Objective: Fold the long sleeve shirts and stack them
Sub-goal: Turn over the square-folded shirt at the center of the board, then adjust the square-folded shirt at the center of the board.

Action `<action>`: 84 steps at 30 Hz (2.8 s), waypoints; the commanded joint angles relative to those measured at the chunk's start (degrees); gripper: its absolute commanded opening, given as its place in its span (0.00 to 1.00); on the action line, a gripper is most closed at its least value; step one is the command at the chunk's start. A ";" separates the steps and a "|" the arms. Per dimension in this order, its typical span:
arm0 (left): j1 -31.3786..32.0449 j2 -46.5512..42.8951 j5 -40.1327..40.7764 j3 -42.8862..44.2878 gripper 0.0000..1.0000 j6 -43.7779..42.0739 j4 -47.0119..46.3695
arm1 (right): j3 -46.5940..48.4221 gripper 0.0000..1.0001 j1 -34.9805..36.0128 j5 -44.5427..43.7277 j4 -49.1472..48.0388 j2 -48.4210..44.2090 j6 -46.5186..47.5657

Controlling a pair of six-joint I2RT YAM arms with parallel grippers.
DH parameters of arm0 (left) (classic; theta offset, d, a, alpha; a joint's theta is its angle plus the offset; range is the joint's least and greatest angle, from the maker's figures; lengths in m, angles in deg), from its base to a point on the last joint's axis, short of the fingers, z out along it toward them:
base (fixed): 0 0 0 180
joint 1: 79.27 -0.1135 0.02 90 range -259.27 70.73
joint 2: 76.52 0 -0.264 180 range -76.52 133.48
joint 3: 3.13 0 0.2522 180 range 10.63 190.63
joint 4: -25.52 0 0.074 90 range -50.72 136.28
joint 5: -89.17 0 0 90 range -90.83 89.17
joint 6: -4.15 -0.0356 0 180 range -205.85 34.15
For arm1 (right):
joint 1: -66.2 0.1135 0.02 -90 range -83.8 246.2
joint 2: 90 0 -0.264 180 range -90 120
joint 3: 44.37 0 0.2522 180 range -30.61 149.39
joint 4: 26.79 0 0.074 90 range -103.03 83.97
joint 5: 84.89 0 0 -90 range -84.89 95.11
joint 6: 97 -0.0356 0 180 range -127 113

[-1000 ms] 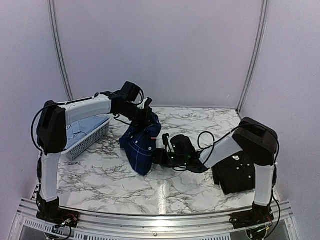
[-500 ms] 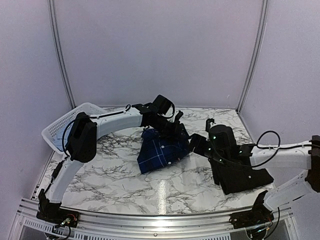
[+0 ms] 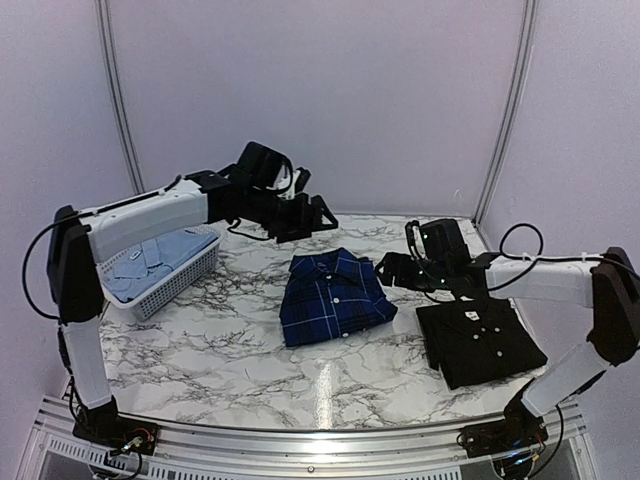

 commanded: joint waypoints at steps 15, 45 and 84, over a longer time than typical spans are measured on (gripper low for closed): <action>-5.99 -5.07 -7.00 -36.57 0.86 7.98 -19.05 | 18.26 0.82 -6.59 14.81 1.16 26.94 11.81; -3.50 -15.46 6.37 -28.49 0.00 2.81 -7.60 | 30.41 0.00 5.58 7.24 14.55 21.33 6.75; -10.85 -4.09 16.50 -32.24 0.44 0.91 -8.15 | 2.51 0.30 15.02 2.59 12.28 12.05 -3.66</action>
